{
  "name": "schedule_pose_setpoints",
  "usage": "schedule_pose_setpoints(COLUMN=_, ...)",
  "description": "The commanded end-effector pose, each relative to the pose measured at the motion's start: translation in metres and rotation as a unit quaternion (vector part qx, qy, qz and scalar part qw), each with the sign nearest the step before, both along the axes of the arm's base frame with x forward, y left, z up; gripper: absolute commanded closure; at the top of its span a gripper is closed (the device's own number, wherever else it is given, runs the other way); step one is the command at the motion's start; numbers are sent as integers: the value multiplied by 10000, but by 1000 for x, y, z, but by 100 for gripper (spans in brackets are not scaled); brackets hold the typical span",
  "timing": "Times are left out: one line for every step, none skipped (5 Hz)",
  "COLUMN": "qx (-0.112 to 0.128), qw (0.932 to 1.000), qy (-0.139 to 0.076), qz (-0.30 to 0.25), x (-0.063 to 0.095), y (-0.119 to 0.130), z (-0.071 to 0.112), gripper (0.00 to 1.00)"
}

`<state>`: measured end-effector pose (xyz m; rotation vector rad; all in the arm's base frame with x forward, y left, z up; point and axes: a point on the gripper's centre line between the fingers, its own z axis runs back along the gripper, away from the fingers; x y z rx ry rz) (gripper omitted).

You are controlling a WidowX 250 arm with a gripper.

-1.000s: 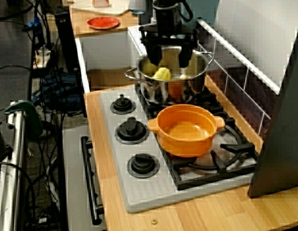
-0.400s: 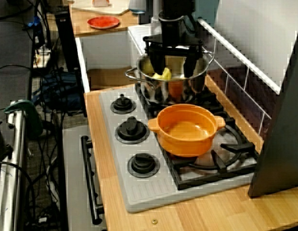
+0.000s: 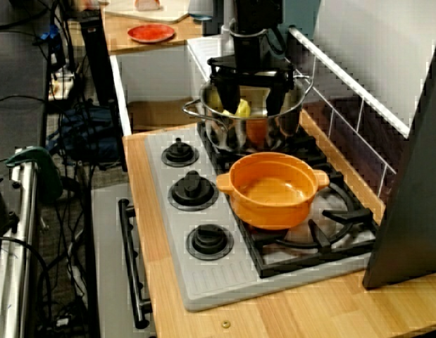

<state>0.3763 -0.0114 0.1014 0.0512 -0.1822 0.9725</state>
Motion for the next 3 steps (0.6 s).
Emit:
schedule_pose_setpoints(qx=-74, qw=9990, qy=-293, qz=332, x=-1, y=11, z=16, gripper=0)
schedule_pose_setpoints(qx=-100, qw=9987, qy=-305, qz=402, x=-2, y=13, z=16, gripper=0)
schedule_pose_setpoints(qx=-134, qw=9984, qy=-316, qz=446, x=-1, y=12, z=16, gripper=0)
